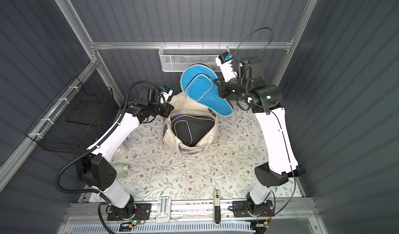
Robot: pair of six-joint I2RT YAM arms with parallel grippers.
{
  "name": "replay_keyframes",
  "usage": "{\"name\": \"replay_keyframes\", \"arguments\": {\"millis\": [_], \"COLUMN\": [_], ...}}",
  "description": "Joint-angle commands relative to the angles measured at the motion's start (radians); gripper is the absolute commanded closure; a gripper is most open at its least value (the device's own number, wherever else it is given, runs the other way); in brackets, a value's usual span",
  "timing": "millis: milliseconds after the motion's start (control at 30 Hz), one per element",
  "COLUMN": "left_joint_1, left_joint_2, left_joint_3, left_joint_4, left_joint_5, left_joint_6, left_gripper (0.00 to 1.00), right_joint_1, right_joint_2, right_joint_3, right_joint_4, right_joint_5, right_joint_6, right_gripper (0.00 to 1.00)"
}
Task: Remove the ping pong set from the canvas bag
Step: Place the ping pong set at the corner of the board.
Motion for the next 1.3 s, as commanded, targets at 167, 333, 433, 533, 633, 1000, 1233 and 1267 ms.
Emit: {"name": "replay_keyframes", "arguments": {"millis": [167, 333, 433, 533, 633, 1000, 1233, 1267], "left_joint_1": [0.001, 0.001, 0.0, 0.001, 0.0, 0.0, 0.0, 0.0], "left_joint_2": [-0.058, -0.058, -0.056, -0.059, -0.064, -0.081, -0.084, -0.084], "left_joint_3": [0.006, 0.008, 0.007, 0.004, -0.003, -0.033, -0.043, -0.043], "left_joint_4": [0.105, 0.117, 0.12, 0.125, 0.127, 0.139, 0.136, 0.134], "left_joint_5": [0.052, 0.073, 0.079, 0.086, 0.09, 0.101, 0.101, 0.101], "left_joint_6": [0.037, 0.035, 0.034, 0.033, 0.034, 0.033, 0.037, 0.037], "left_gripper": [1.0, 1.0, 1.0, 1.0, 1.0, 1.0, 1.0, 1.0], "right_joint_1": [-0.161, -0.307, -0.395, -0.468, -0.542, -0.67, -0.766, -0.779], "right_joint_2": [-0.136, -0.259, -0.346, -0.414, -0.447, -0.216, 0.055, 0.088], "right_joint_3": [-0.049, -0.322, -0.541, -0.737, -0.906, -1.026, -0.879, -0.856], "right_joint_4": [0.096, 0.174, 0.259, 0.34, 0.441, 0.73, 0.787, 0.786], "right_joint_5": [0.158, 0.179, 0.114, 0.036, -0.063, -0.464, -0.628, -0.641], "right_joint_6": [0.081, 0.127, 0.176, 0.221, 0.262, 0.375, 0.448, 0.451], "right_gripper": [1.0, 1.0, 1.0, 1.0, 1.0, 1.0, 1.0, 1.0]}}
